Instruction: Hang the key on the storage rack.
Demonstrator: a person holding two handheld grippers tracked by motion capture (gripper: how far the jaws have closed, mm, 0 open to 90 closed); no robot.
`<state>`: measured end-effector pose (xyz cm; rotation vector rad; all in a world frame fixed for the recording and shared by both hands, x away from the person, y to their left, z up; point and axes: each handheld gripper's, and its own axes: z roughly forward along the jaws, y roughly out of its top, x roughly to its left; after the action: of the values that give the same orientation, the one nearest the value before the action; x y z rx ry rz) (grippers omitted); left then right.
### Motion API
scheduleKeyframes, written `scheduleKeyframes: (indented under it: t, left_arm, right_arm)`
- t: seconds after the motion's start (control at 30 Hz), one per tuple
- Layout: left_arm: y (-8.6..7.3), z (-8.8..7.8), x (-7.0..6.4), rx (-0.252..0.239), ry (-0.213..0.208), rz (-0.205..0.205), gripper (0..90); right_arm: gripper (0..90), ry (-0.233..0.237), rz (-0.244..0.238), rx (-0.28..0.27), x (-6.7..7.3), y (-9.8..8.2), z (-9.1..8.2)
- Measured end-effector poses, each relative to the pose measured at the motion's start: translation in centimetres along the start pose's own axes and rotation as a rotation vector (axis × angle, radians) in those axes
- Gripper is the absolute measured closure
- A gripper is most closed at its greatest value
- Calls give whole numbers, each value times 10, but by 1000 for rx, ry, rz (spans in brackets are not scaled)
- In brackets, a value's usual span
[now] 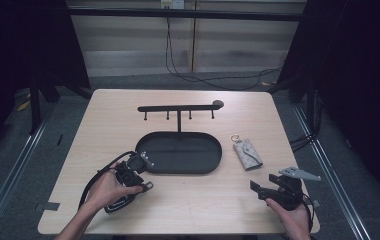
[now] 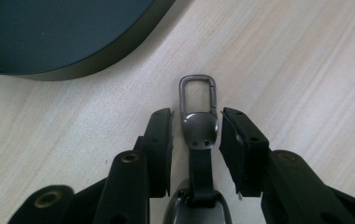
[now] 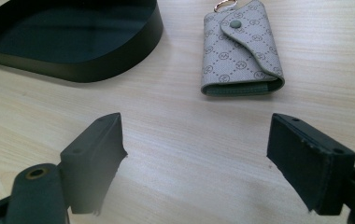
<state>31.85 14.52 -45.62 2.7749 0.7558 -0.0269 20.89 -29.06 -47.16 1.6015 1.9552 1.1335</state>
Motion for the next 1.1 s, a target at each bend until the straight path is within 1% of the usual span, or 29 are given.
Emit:
scheduleKeyframes:
  t: [0.1, 0.2, 0.23, 0.37, 0.4, 0.43, 0.5, 0.53, 0.57, 0.7, 0.77, 0.8, 0.83, 0.87, 0.93, 1.03, 1.1]
  left_arm:
    - [2, 3, 0, 19, -10, 11, 644]
    - [2, 5, -1, 31, -6, 11, 645]
    - [3, 6, -1, 46, 2, 23, 646]
    - [5, 9, -3, 59, 0, 20, 657]
    - [6, 9, -4, 64, 3, 21, 675]
    - [7, 11, -5, 72, 9, 35, 678]
    - [8, 11, -6, 75, 14, 30, 683]
    - [9, 11, -5, 84, 17, 38, 685]
    - [10, 12, -5, 81, 14, 30, 687]
    - [12, 12, -8, 95, 31, 40, 689]
    - [17, 13, -9, 132, 37, 28, 689]
    - [19, 13, -9, 156, 43, 47, 692]
    - [21, 14, -10, 166, 45, 48, 696]
    - [22, 15, -10, 168, 47, 35, 697]
    - [25, 15, -10, 193, 44, 35, 700]
    - [26, 15, -9, 204, 44, 27, 702]
    - [26, 15, -9, 199, 43, 27, 702]
  right_arm:
    - [186, -2, 1, 2, 0, 0, 0]
    - [186, -1, 0, 7, 0, 0, 1]
    - [186, -1, -1, 8, 0, 0, 1]
    - [186, -2, -2, 8, 0, 0, 1]
    - [186, -2, -1, 8, 0, 0, 1]
    - [187, -5, 1, 9, 0, 0, 1]
    - [187, -7, 6, 13, -1, 0, 1]
    - [187, -7, 7, 13, -1, 0, 1]
    - [187, -7, 3, 9, -1, 0, 1]
    - [188, -7, 0, 10, 0, 0, 1]
    - [187, -2, 1, 8, 0, 0, 1]
    - [188, -6, 0, 6, 0, 0, 0]
    - [187, -3, 0, 6, 0, 0, 0]
    - [188, 1, -1, 5, 0, 0, 0]
    - [188, 1, -3, 4, 1, 0, -1]
    - [188, 2, -4, 6, 1, 0, 0]
    - [188, 4, -5, 6, 1, 0, 0]
